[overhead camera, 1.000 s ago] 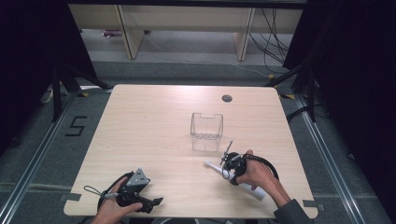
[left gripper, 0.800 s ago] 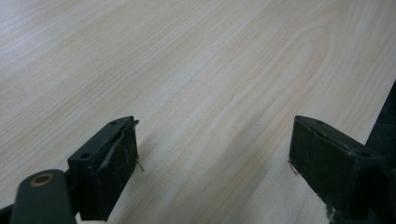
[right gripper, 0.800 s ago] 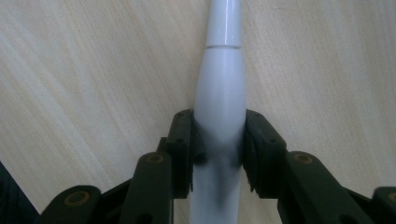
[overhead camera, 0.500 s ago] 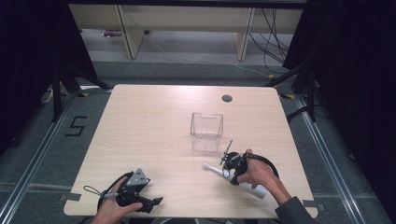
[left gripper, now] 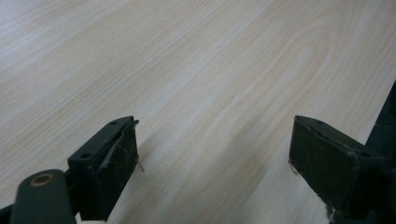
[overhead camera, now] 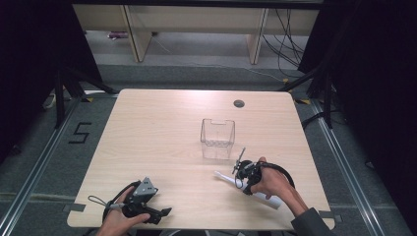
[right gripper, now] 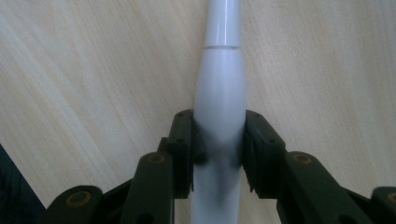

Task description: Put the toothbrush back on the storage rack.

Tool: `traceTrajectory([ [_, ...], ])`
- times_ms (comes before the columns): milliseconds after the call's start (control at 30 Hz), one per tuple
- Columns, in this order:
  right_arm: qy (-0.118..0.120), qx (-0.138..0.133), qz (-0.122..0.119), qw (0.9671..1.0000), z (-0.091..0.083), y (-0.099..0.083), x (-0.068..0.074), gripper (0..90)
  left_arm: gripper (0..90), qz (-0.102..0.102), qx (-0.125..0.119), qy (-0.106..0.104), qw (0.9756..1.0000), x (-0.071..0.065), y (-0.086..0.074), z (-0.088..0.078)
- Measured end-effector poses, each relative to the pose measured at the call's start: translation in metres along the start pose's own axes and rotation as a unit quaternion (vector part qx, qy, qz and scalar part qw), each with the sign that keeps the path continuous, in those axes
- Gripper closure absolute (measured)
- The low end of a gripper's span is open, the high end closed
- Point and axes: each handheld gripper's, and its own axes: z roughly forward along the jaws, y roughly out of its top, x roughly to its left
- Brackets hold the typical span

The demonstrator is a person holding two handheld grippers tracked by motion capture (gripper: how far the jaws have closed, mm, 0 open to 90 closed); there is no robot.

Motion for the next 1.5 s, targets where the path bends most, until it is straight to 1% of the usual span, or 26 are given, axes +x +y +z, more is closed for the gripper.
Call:
traceTrajectory([
  [67,-0.001,-0.001,-0.010,0.9999,-0.002,0.000,-0.002,66.6,14.8,0.000,0.000,0.000,1.0000,0.000,0.000,0.000],
  [167,-0.007,-0.002,-0.001,1.0000,-0.007,-0.001,0.000,66.6,14.8,-0.006,-0.001,0.000,1.0000,0.000,0.000,0.000],
  [233,-0.008,-0.008,-0.007,0.9999,-0.008,-0.001,-0.001,66.7,14.8,0.001,0.000,0.000,1.0000,0.000,0.000,0.000],
  [267,-0.003,-0.009,0.004,0.9999,-0.010,-0.001,0.001,66.7,14.8,0.000,-0.001,-0.001,1.0000,0.000,0.000,0.000],
  [300,-0.010,-0.019,-0.012,0.9997,-0.011,-0.002,-0.002,66.6,14.8,0.000,0.000,0.000,1.0000,0.000,0.000,0.000],
  [333,-0.010,-0.019,-0.012,0.9997,-0.011,-0.002,-0.002,66.6,14.8,0.000,0.000,0.000,1.0000,0.000,0.000,0.000],
  [600,-0.011,-0.063,0.003,0.9979,-0.034,-0.012,-0.003,66.7,14.8,0.001,0.000,-0.001,1.0000,0.000,0.000,0.000],
  [667,-0.010,-0.073,0.017,0.9972,-0.040,-0.015,-0.004,66.7,14.8,0.000,0.000,0.000,1.0000,0.000,0.000,0.000],
  [700,-0.021,-0.108,0.024,0.9936,-0.047,-0.020,-0.007,66.7,14.8,0.000,0.000,0.000,1.0000,0.000,0.000,0.000],
  [767,-0.021,-0.121,0.022,0.9922,-0.050,-0.022,-0.009,66.7,14.8,0.000,0.001,0.000,1.0000,0.000,0.000,0.000],
  [867,-0.026,-0.164,0.034,0.9855,-0.060,-0.029,-0.014,66.7,14.8,-0.007,-0.001,0.000,1.0000,0.000,0.000,0.000],
  [933,-0.029,-0.193,0.045,0.9798,-0.064,-0.034,-0.019,66.6,14.9,-0.001,0.000,0.003,1.0000,0.000,0.000,0.000],
  [967,-0.029,-0.221,0.064,0.9727,-0.068,-0.038,-0.022,66.7,14.8,-0.001,0.000,0.003,1.0000,0.000,0.000,0.000],
  [1033,-0.028,-0.227,0.065,0.9712,-0.069,-0.039,-0.023,66.6,14.8,-0.001,0.000,0.003,1.0000,0.000,0.000,0.000],
  [1067,-0.031,-0.239,0.085,0.9669,-0.071,-0.041,-0.024,66.7,14.9,0.002,0.001,0.000,1.0000,0.000,0.000,0.000],
  [1100,-0.034,-0.256,0.085,0.9623,-0.072,-0.043,-0.027,66.7,14.8,-0.004,0.000,0.001,1.0000,0.000,0.000,0.000],
  [1133,-0.034,-0.256,0.085,0.9623,-0.072,-0.043,-0.027,66.7,14.8,0.001,0.000,0.001,1.0000,0.000,0.000,0.000],
  [1167,-0.032,-0.269,0.099,0.9574,-0.072,-0.044,-0.030,66.6,14.8,0.000,-0.001,0.004,1.0000,0.000,0.000,0.000],
  [1200,-0.032,-0.269,0.099,0.9574,-0.072,-0.044,-0.030,66.6,14.9,0.000,-0.001,0.004,1.0000,0.000,0.000,0.000],
  [1233,-0.036,-0.277,0.095,0.9555,-0.072,-0.045,-0.031,66.7,14.9,-0.001,-0.001,0.004,1.0000,0.000,0.000,0.000],
  [1267,-0.046,-0.294,0.093,0.9502,-0.071,-0.046,-0.033,66.7,14.9,-0.001,-0.001,0.004,1.0000,0.000,0.000,0.000],
  [1333,-0.039,-0.288,0.100,0.9516,-0.073,-0.047,-0.034,66.7,14.8,-0.002,-0.001,0.002,1.0000,0.000,0.000,0.000],
  [1400,-0.047,-0.294,0.100,0.9494,-0.072,-0.046,-0.037,66.7,14.9,-0.007,-0.001,0.000,1.0000,0.000,0.000,0.000],
  [1433,-0.041,-0.298,0.109,0.9474,-0.073,-0.046,-0.037,66.7,14.8,0.000,0.001,0.002,1.0000,0.000,0.000,0.000],
  [1467,-0.041,-0.298,0.109,0.9474,-0.073,-0.046,-0.037,66.7,14.8,0.000,0.001,0.002,1.0000,0.000,0.000,0.000],
  [1500,-0.041,-0.309,0.094,0.9456,-0.075,-0.046,-0.041,66.7,14.8,-0.001,0.000,0.003,1.0000,0.000,0.000,0.000],
])
